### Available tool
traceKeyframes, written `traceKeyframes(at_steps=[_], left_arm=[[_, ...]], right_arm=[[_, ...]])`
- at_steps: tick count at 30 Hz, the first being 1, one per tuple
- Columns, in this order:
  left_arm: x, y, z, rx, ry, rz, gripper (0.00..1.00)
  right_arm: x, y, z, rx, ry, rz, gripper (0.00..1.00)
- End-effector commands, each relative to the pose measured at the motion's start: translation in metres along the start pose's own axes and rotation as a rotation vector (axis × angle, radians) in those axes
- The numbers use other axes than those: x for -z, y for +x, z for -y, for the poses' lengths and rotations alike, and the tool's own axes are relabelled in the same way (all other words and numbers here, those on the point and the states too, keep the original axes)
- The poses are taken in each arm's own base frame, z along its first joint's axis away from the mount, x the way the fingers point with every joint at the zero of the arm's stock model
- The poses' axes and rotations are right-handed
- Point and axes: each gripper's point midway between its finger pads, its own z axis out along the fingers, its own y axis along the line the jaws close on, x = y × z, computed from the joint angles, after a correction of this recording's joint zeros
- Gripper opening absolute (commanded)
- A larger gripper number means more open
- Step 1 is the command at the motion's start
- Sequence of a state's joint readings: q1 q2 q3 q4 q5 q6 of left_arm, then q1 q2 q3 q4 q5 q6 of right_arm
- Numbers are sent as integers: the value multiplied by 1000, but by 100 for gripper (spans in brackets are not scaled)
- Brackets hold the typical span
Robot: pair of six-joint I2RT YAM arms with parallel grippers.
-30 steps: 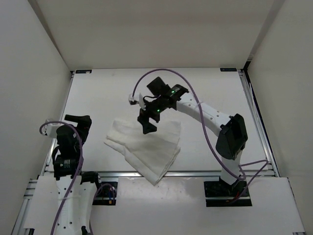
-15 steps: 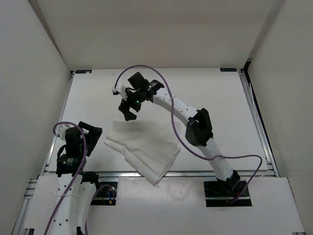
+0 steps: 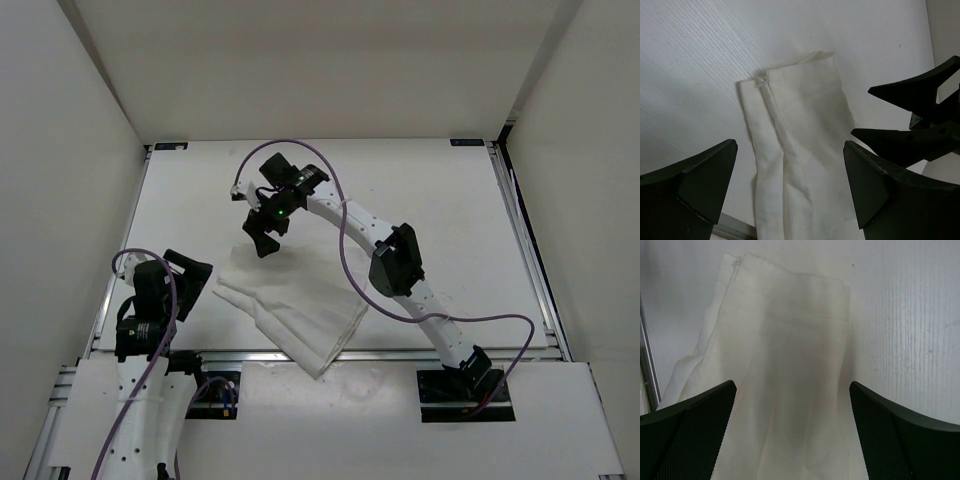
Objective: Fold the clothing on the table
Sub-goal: Flatten the skirt out
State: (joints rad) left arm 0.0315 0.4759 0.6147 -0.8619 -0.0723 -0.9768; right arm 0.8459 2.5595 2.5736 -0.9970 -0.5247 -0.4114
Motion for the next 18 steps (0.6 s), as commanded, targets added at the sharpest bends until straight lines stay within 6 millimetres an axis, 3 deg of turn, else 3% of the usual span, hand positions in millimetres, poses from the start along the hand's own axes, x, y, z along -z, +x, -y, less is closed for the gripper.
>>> traceKeyframes(at_steps=[1, 3, 11, 13, 16, 18], left_arm=[[0, 5, -1, -5, 7, -28, 99], [1, 5, -1, -14, 6, -27, 99], [-1, 16, -5, -38, 4, -68, 99], [-1, 18, -3, -38, 17, -77, 98], [-3, 22, -4, -38, 18, -92, 99], [-6, 21, -5, -37, 20, -84, 99]], right_arm=[[-5, 3, -19, 31, -67, -15, 100], [-16, 18, -12, -9, -62, -38, 99], [-42, 37, 11, 11, -1, -74, 92], [-45, 39, 20, 4, 34, -78, 81], [-40, 37, 35, -24, 73, -65, 43], [-35, 31, 43, -29, 106, -52, 26]])
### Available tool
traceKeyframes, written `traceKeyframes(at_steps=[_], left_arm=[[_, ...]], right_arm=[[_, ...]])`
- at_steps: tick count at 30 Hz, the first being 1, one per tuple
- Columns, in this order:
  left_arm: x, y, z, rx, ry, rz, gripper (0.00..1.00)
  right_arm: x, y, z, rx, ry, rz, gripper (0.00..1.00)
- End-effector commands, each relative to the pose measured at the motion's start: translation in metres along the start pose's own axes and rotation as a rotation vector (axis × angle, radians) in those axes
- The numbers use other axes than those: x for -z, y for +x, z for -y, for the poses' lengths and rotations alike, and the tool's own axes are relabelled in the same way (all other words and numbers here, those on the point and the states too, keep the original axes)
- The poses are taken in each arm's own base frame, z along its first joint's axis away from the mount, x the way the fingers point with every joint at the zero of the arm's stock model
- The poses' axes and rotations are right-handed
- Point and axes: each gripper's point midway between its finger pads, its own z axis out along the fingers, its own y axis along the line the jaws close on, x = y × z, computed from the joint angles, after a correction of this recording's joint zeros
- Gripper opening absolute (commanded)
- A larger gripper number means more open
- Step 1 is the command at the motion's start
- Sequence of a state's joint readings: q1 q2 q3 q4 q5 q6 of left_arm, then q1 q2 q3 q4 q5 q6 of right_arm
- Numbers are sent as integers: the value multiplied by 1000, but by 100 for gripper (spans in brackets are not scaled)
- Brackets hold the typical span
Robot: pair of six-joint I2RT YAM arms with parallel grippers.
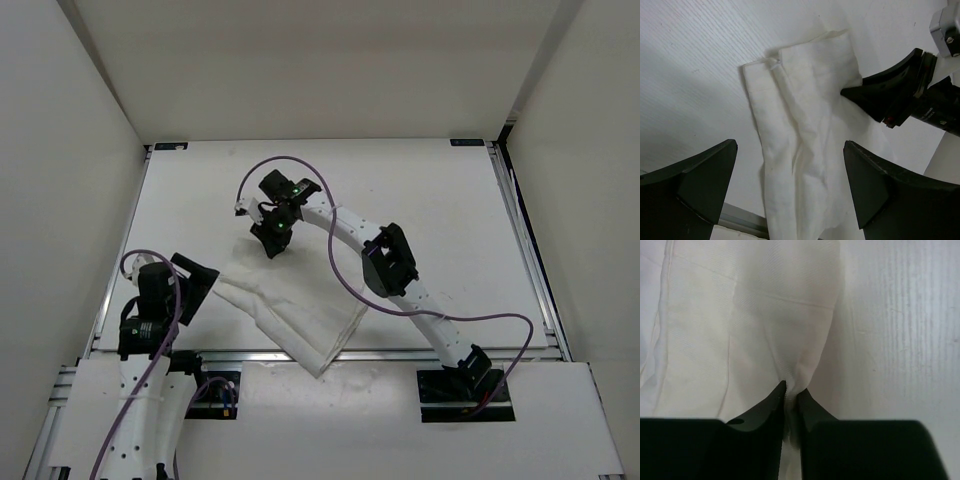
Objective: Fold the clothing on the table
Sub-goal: Flatten the skirt out
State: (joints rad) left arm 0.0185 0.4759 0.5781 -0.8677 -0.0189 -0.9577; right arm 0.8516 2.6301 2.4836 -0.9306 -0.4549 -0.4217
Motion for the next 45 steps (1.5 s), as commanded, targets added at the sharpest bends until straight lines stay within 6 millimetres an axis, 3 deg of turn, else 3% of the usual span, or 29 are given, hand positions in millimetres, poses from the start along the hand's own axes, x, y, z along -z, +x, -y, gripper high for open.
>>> traceKeyframes(at_steps=[1, 4, 8, 12, 15, 17, 19, 21, 23, 26, 29, 30, 33, 34, 39, 40, 41, 42, 43, 44, 45], left_arm=[[-2, 2, 0, -6, 11, -5, 98], [-5, 5, 1, -6, 22, -20, 99], [-12, 7, 0, 2, 38, -19, 98], [-18, -2, 17, 64, 129, 35, 98], [-26, -2, 20, 107, 155, 39, 99], [-30, -1, 19, 128, 159, 38, 99], [-32, 0, 20, 153, 167, 35, 99], [-33, 0, 18, 168, 166, 39, 99], [-34, -1, 22, 187, 181, 40, 98], [-37, -2, 25, 202, 195, 43, 99], [-35, -10, 40, 186, 252, 65, 98], [-36, -12, 40, 186, 256, 76, 99], [-38, -19, 45, 196, 291, 107, 98], [-39, -19, 45, 202, 292, 111, 99], [-38, -16, 35, 245, 289, 125, 98], [-38, -18, 33, 267, 288, 137, 98], [-39, -14, 30, 277, 278, 126, 99], [-39, -15, 31, 280, 286, 129, 99], [-38, -13, 32, 284, 288, 119, 99], [-38, -16, 32, 287, 289, 131, 99], [-38, -19, 33, 285, 293, 138, 98]], right_arm=[[15, -17, 28, -10, 97, 54, 15], [43, -39, 36, -14, 144, 111, 0], [108, -66, 32, -60, 152, 215, 0], [153, -64, 24, -77, 161, 234, 0], [198, -76, 19, -52, 184, 305, 0], [232, -88, 8, -18, 205, 363, 0], [246, -90, -2, 24, 220, 365, 0], [274, -104, -16, 101, 282, 396, 0], [290, -121, -37, 172, 286, 450, 0], [274, -137, -74, 326, 281, 441, 0], [301, -175, -97, 427, 302, 573, 0], [302, -175, -101, 406, 284, 581, 0], [280, -153, -100, 329, 210, 519, 0], [278, -138, -84, 244, 209, 496, 0], [279, -60, 51, -177, 245, 443, 4], [260, -38, 72, -264, 237, 377, 30], [239, -6, 92, -346, 250, 283, 50], [231, 9, 100, -357, 255, 236, 74], [210, 37, 105, -384, 247, 138, 82], [200, 53, 108, -396, 257, 75, 83], [200, 56, 107, -388, 263, 59, 82]])
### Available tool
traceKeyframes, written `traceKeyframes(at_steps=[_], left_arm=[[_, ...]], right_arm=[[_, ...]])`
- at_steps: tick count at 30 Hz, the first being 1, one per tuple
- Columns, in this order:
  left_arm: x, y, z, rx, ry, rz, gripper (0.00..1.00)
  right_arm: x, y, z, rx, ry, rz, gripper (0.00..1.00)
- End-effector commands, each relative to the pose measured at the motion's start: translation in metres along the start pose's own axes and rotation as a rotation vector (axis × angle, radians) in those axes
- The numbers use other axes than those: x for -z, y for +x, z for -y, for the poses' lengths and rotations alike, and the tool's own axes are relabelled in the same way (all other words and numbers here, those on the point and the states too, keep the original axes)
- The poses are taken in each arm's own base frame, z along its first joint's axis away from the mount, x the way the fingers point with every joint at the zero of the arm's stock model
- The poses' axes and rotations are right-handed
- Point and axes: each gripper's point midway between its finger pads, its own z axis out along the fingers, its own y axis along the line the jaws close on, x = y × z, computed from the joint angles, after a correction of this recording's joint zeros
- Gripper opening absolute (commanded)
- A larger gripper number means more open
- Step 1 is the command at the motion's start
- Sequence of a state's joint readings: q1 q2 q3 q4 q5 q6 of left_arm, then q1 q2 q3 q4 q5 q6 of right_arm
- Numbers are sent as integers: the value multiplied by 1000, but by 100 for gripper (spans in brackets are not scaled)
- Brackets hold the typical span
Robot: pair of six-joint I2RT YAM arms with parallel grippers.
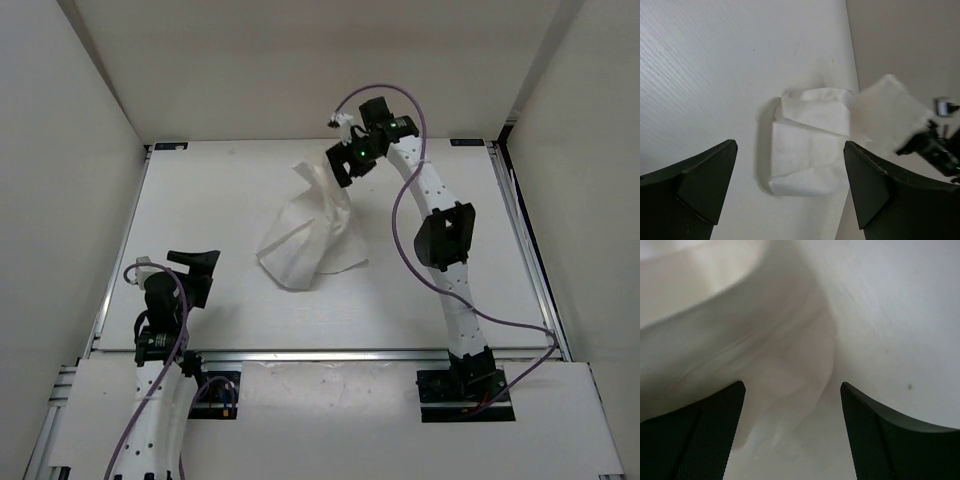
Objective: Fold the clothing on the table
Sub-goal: Flatten the skirt out
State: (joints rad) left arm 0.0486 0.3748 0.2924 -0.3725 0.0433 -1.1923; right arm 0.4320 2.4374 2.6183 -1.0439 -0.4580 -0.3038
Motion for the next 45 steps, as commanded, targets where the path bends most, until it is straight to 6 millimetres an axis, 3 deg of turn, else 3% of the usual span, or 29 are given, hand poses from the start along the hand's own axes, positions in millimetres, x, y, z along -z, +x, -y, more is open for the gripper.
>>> traceKeyframes(at_steps=[1, 8, 11, 13, 16, 18, 20, 22, 23, 25, 29, 32, 36, 37, 38, 40, 45], left_arm=[[-2, -2, 3, 43, 9, 10, 99], [-7, -5, 3, 59, 17, 16, 99], [-8, -3, 6, 39, 17, -1, 99], [-11, -5, 11, 19, 21, -7, 98], [-20, 0, 22, -51, 34, -54, 99], [-29, 9, 34, -123, 60, -108, 99], [-44, 31, 48, -202, 67, -192, 99], [-60, 39, 73, -222, 128, -202, 99], [-71, 49, 79, -219, 123, -233, 98], [-87, 63, 108, -189, 205, -277, 99], [-130, 100, 137, -110, 252, -386, 99], [-156, 120, 151, -82, 255, -396, 99], [-194, 157, 156, -9, 238, -477, 99], [-199, 159, 166, -3, 254, -477, 98], [-207, 167, 159, 1, 229, -481, 98], [-219, 171, 175, 4, 252, -470, 99], [-239, 179, 169, -21, 197, -481, 98]], right_arm=[[-13, 53, -21, -29, -22, -224, 83], [-9, 47, -26, -37, 6, -216, 82], [-5, 31, -10, -17, 60, -157, 82], [-11, 25, -3, 6, 95, -134, 81], [-29, 37, -3, 77, 144, -187, 79], [-39, 41, 10, 114, 208, -208, 77], [-41, 34, 17, 124, 220, -185, 76], [-41, 31, 20, 134, 207, -174, 74], [-38, 20, 16, 157, 202, -145, 74], [-34, 17, 7, 166, 147, -132, 74], [-26, 18, -3, 141, 90, -112, 74], [-22, 22, -4, 119, 73, -114, 71], [-29, 23, -11, 132, 52, -125, 60], [-30, 20, -12, 141, 59, -121, 57], [-33, 22, -11, 143, 57, -127, 56], [-30, 17, -11, 142, 64, -111, 56], [-32, 17, -15, 170, 44, -112, 57]])
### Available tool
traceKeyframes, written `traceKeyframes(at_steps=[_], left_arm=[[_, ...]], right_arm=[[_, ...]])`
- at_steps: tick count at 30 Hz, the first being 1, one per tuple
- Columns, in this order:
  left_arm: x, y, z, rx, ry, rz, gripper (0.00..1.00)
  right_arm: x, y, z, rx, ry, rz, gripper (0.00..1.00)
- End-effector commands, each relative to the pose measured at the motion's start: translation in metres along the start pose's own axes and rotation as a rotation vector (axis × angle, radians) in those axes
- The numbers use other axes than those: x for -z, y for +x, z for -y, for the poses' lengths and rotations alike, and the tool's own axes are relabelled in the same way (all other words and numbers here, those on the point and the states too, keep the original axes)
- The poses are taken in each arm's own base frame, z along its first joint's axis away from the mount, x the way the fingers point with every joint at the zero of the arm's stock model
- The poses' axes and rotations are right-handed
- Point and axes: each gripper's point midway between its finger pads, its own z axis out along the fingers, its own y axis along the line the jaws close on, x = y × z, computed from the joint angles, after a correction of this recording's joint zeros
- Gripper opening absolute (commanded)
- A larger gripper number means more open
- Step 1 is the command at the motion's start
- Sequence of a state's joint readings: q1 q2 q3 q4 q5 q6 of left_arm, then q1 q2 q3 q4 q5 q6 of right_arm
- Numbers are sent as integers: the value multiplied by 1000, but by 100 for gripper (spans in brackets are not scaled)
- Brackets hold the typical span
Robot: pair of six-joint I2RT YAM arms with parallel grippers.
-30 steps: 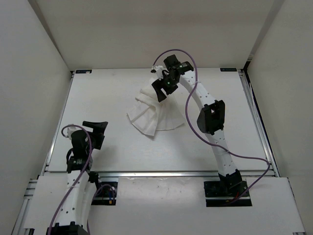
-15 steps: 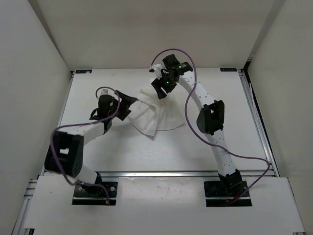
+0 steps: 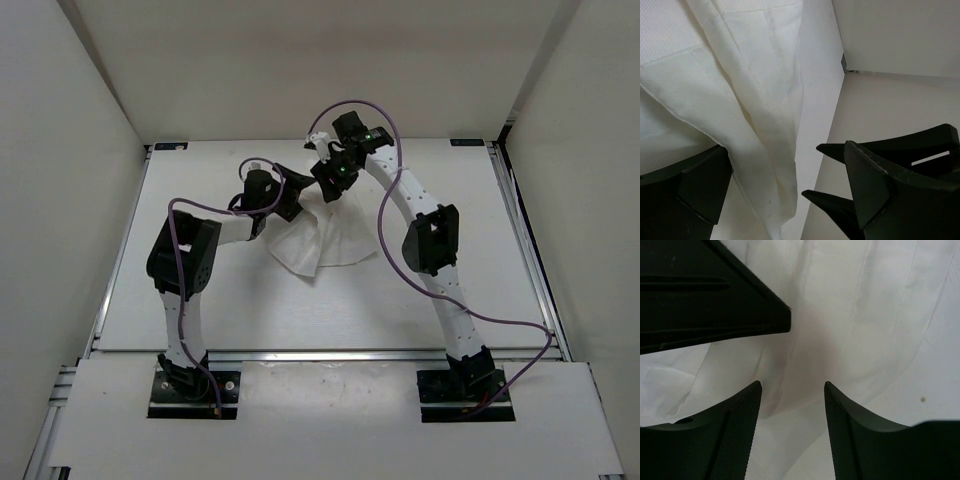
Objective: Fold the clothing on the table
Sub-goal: Flatten the skirt out
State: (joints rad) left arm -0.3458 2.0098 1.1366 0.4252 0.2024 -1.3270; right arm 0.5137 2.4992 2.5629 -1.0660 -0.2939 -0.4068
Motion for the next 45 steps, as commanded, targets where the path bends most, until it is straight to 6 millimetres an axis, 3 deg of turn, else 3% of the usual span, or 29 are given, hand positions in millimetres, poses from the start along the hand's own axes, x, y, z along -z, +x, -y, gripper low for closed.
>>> traceKeyframes(at_steps=[1, 11, 15, 17, 22, 25, 30, 31, 33, 35, 37, 39, 40, 42, 45], left_arm=[[0, -11, 29, -9, 48, 28, 99], [9, -16, -1, -3, -25, 44, 99], [10, -16, -7, 11, -24, 44, 98], [9, -17, -9, 14, -24, 44, 95], [1, -12, -14, 32, -8, 36, 75], [-1, -10, -19, 53, -17, 28, 59], [-9, -9, -18, 52, -14, 21, 58], [-9, -10, -19, 50, -17, 22, 55], [-11, -9, -17, 50, -8, 10, 37], [-13, -7, -23, 63, -20, 7, 10], [-13, -4, -24, 65, -21, -4, 0], [-12, -4, -27, 60, -30, -7, 0], [-11, -4, -24, 48, -28, -6, 0], [-8, -8, -23, 30, -32, -5, 0], [3, -25, -13, -15, -24, 22, 0]], right_arm=[[21, -25, -7, 60, -4, 75, 59], [1, -25, -19, 53, -7, 55, 77], [-21, -8, -14, 48, 49, -15, 77], [-20, -10, -6, 39, 93, -9, 76], [-37, 8, 8, 69, 148, -65, 76], [-35, 14, 24, 48, 187, -71, 75], [-39, 22, 36, 17, 204, -94, 73], [-39, 20, 38, 16, 208, -89, 71], [-39, 20, 41, 1, 215, -88, 65], [-37, 14, 42, -8, 221, -65, 52], [-32, 10, 43, -8, 227, -57, 40], [-22, -4, 47, -17, 231, -7, 25], [-16, -8, 47, -24, 226, 9, 23], [9, -30, 45, -27, 230, 80, 12], [40, -48, 38, -53, 180, 163, 0]])
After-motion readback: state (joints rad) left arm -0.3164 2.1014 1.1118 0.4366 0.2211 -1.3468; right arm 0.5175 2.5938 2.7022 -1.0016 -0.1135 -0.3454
